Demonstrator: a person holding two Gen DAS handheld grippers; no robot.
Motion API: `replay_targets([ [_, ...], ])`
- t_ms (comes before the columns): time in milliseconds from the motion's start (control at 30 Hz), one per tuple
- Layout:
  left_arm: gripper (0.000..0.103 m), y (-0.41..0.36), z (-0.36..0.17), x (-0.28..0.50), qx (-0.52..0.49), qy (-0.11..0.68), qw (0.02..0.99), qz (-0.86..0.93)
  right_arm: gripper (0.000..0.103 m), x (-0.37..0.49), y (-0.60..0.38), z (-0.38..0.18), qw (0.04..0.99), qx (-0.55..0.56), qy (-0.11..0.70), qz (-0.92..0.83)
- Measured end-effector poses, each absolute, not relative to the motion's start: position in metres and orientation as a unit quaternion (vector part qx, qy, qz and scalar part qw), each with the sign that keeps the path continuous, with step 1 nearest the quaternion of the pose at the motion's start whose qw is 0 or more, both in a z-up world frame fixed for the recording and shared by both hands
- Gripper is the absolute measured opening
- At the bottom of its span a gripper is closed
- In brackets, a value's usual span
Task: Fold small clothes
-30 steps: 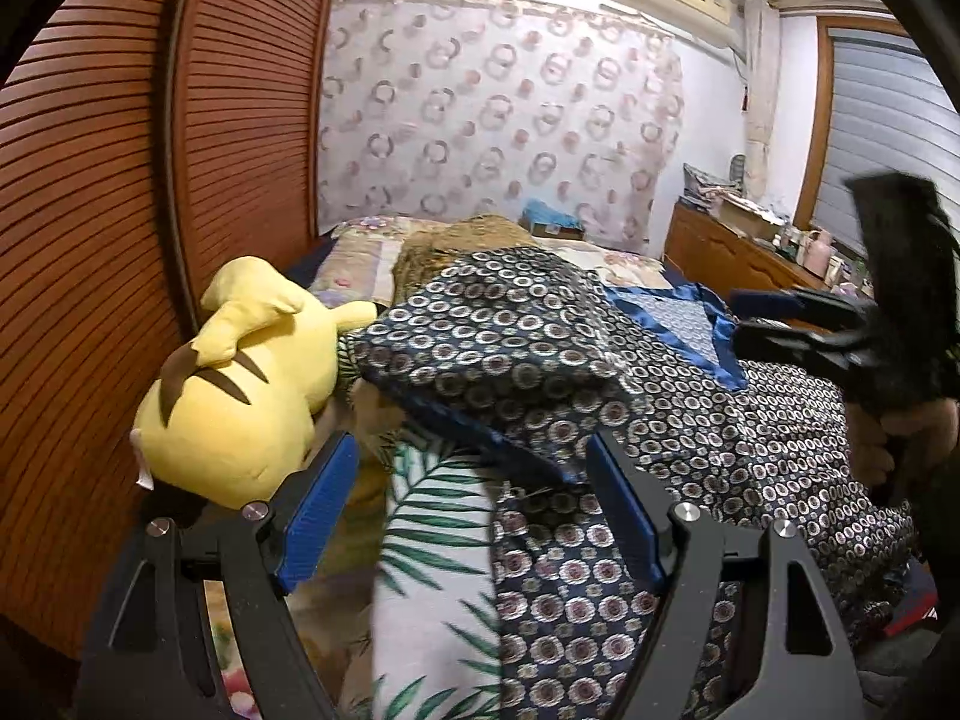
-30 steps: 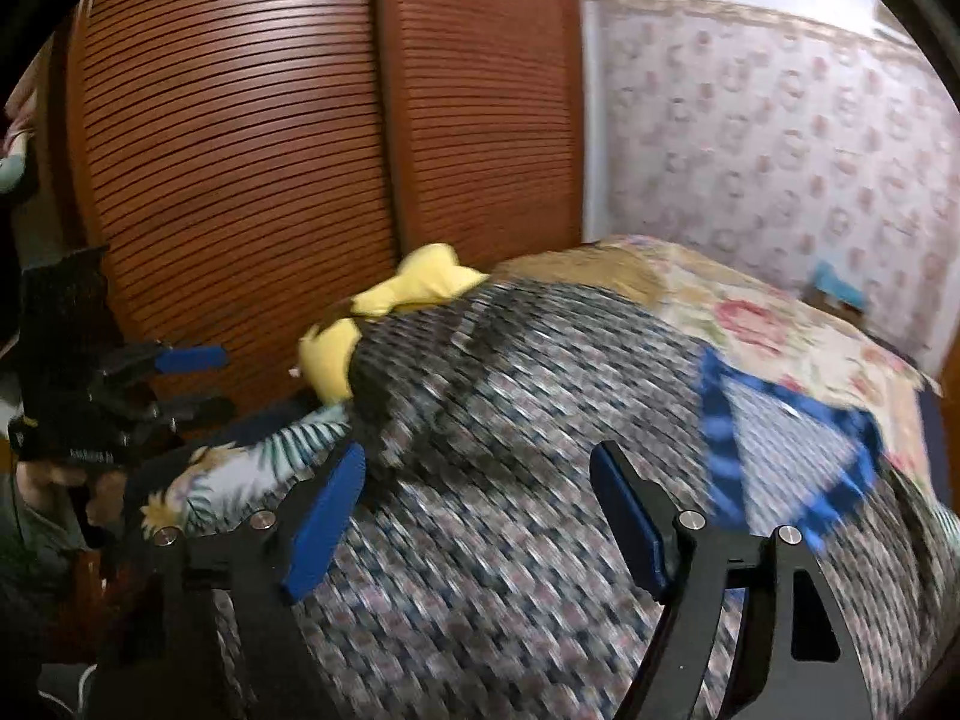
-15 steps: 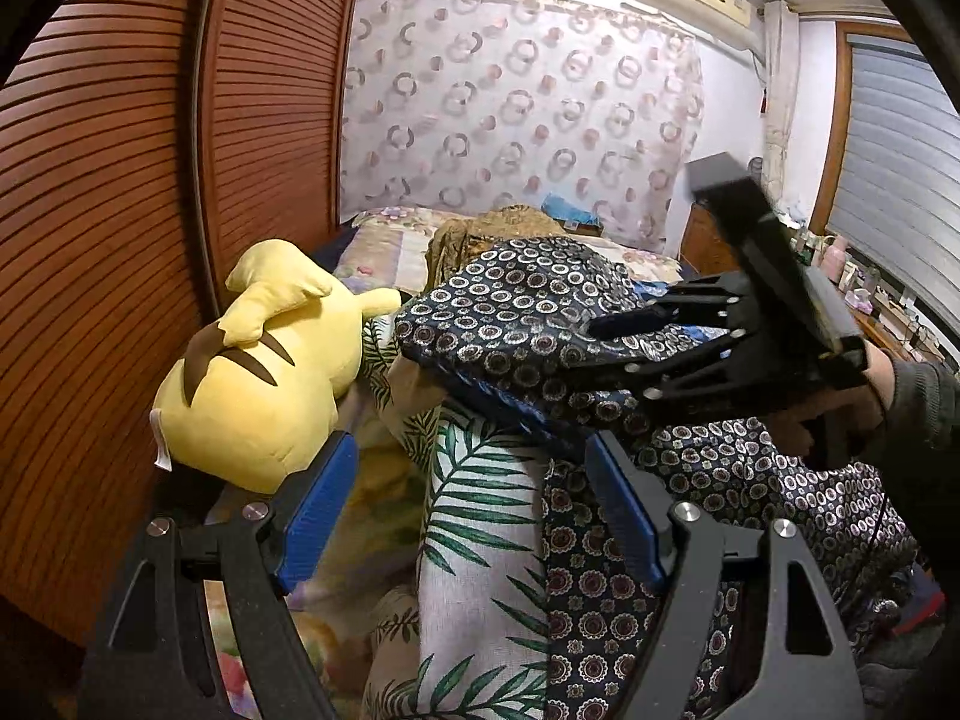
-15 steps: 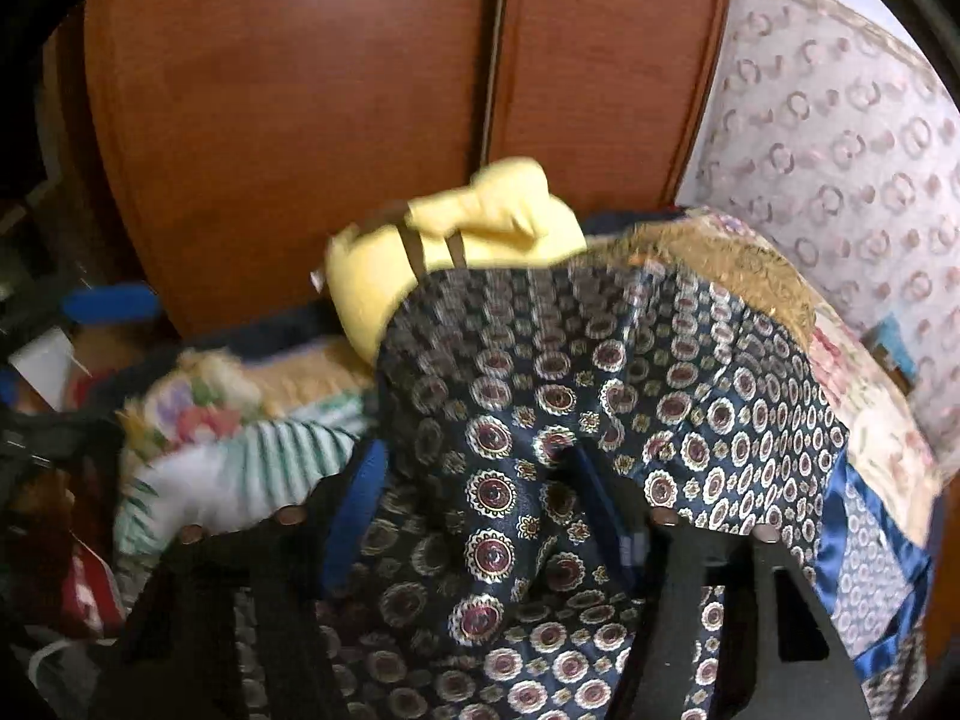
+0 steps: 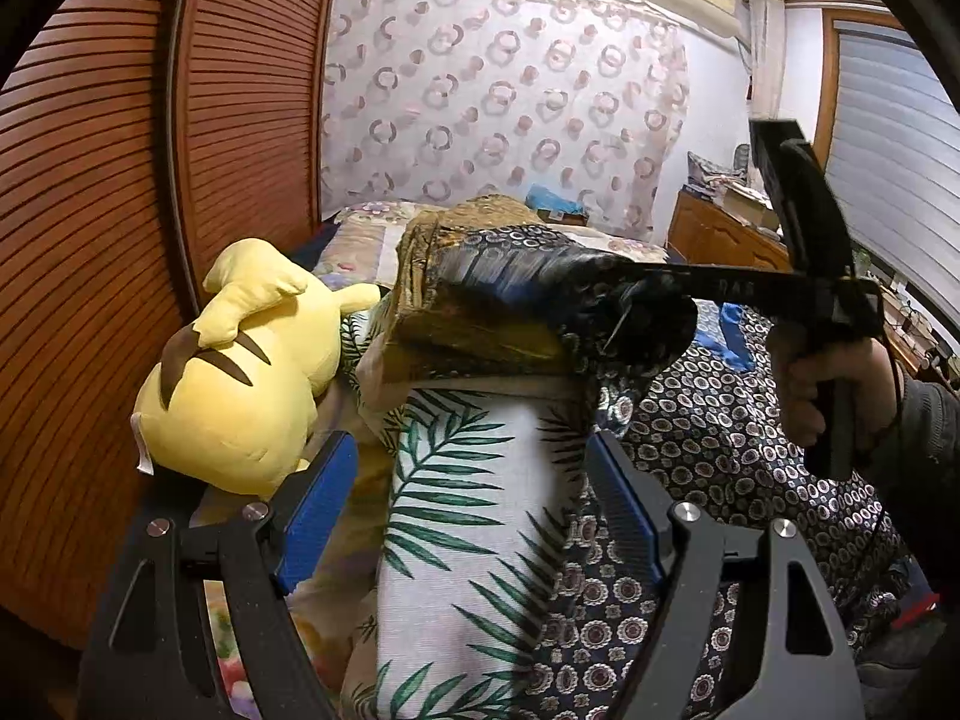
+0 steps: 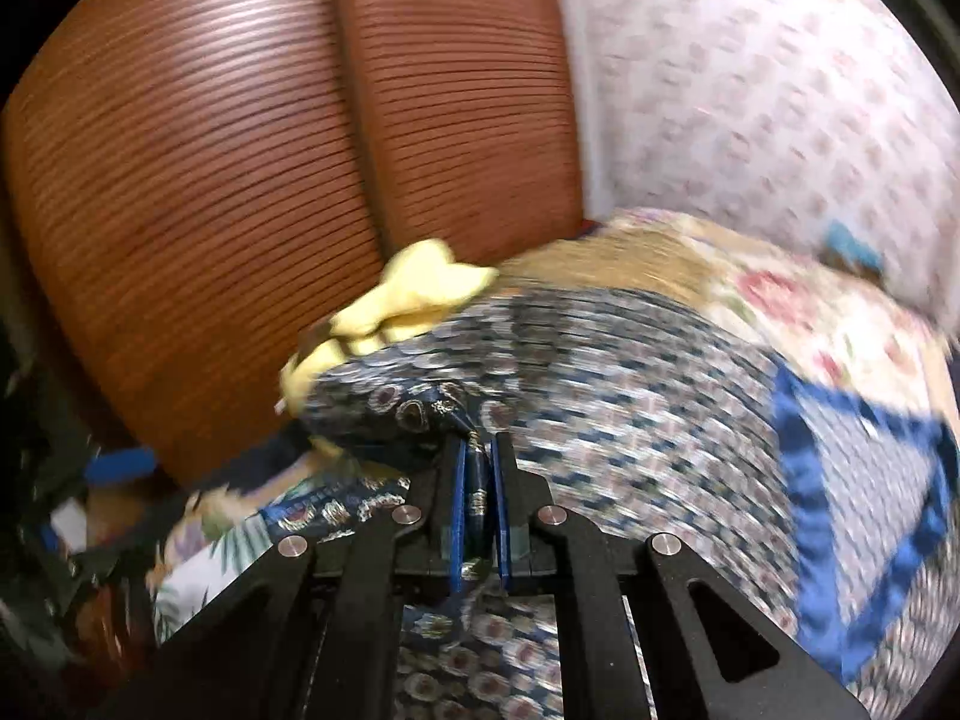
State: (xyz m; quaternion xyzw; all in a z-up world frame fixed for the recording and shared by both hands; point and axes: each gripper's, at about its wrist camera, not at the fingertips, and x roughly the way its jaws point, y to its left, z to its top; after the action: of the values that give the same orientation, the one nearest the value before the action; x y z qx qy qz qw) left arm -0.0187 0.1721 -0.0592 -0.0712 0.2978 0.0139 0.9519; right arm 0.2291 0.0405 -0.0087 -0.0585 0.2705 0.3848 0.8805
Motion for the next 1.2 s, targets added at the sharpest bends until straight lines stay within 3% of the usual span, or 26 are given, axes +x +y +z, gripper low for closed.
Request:
replay_targets([
  [200,0.079,0.165,-0.057,-0.016,-0.066,0.297,0.952,0.008,0.008,0.243,0.004,-0.029,0.897,-0.07,0.293,0.323],
  [367,0.079,0.16,-0.058,-0.012,-0.063,0.299,0.952,0.005,0.015,0.235,-0.015,-0.024,0.908,-0.073,0.286,0.298],
  [533,0.079,0.158,-0.057,-0.011,-0.062,0.3,0.952,0.002,0.045,0.207,-0.006,-0.015,0.905,-0.096,0.257,0.326],
  [667,0.079,0.156,-0.058,-0.01,-0.063,0.301,0.951,0.0,0.046,0.177,0.012,-0.016,0.889,-0.12,0.253,0.361],
  [933,0.079,0.152,-0.063,-0.005,-0.063,0.308,0.949,-0.004,0.046,0.205,0.041,-0.056,0.867,-0.198,0.295,0.351],
  [1200,0.079,0.154,-0.064,0.004,-0.065,0.308,0.949,-0.008,0.046,0.239,0.031,-0.041,0.901,-0.158,0.276,0.294],
])
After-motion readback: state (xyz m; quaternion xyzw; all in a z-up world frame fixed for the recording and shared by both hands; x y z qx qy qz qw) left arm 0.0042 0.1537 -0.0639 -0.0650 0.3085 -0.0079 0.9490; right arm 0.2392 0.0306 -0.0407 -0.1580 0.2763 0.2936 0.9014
